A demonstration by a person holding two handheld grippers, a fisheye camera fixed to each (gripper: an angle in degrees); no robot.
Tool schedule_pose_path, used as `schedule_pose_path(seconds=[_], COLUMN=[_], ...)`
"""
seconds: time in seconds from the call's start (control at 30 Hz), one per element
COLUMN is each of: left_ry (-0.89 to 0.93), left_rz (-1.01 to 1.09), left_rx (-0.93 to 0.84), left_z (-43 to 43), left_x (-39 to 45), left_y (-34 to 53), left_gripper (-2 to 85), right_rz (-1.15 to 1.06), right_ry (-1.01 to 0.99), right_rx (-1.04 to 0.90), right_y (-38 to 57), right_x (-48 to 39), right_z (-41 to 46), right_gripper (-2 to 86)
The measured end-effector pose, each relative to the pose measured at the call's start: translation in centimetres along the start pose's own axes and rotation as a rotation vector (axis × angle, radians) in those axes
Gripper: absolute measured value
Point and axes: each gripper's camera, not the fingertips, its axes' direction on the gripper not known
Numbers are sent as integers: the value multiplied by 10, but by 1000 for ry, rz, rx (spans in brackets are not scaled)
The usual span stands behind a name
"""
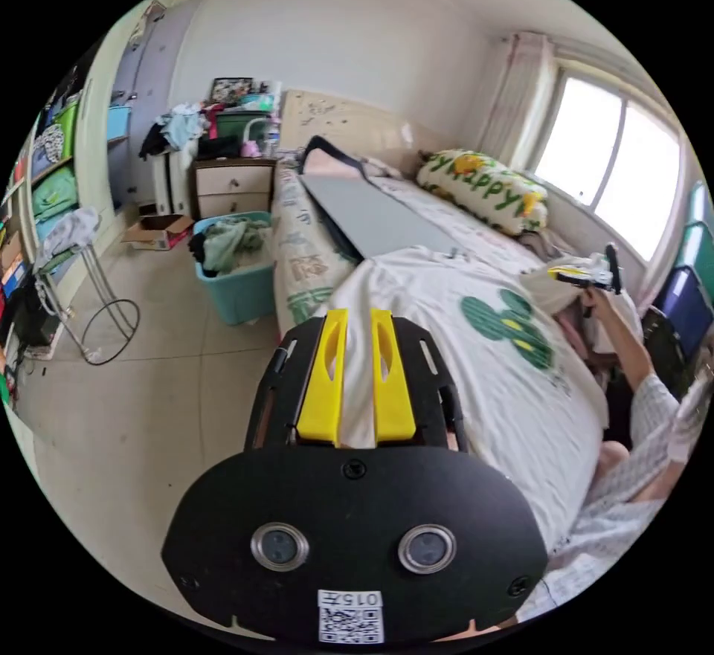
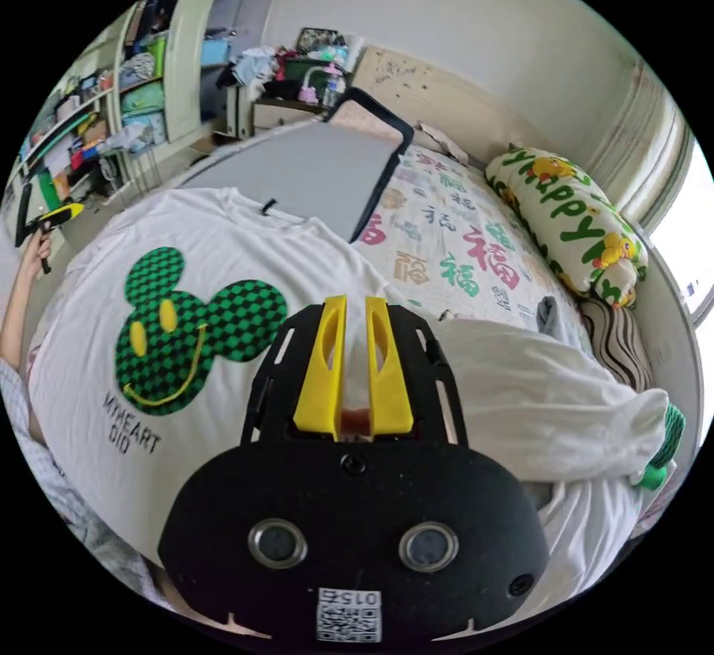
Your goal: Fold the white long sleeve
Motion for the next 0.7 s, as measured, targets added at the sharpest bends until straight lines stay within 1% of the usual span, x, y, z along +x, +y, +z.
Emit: schedule_pose_path(seconds=[0.03,0.07,0.13,0.17,0.23,0.3,0.37,0.43,0.5,0.57,0.6,0.7], left_ry=[55,79,155,174,224,207,175,37,2,62,94,76], left_rz=[27,41,59,58,74,92,126,183,201,210,205,198], left_rx=[-11,-17,-34,-44,-129,-210,-273,-297,-315,-338,-351,-341], left_z=[-18,-26,-48,-51,-54,-53,-54,-60,-60,-56,-52,-53], left_x=[19,29,62,69,92,106,120,133,133,128,123,112], left_y=[23,35,84,95,126,141,153,166,167,165,163,159], left_gripper=[58,58,58,58,58,63,75,86,89,90,89,79], right_rz=[-33,-54,-55,-49,17,79,107,166,187,178,179,185], right_ry=[-125,-180,-332,-359,-423,-434,-343,-106,-15,-38,-84,-242], right_rx=[36,50,103,107,119,155,143,73,83,41,15,20], right_y=[33,51,122,139,200,240,269,288,300,307,311,325], right_x=[-20,-29,-57,-62,-69,-66,-61,-56,-54,-49,-44,-33], right_z=[-23,-34,-68,-74,-91,-101,-112,-127,-134,-133,-132,-134], right_gripper=[51,51,49,48,47,53,61,71,75,77,86,108])
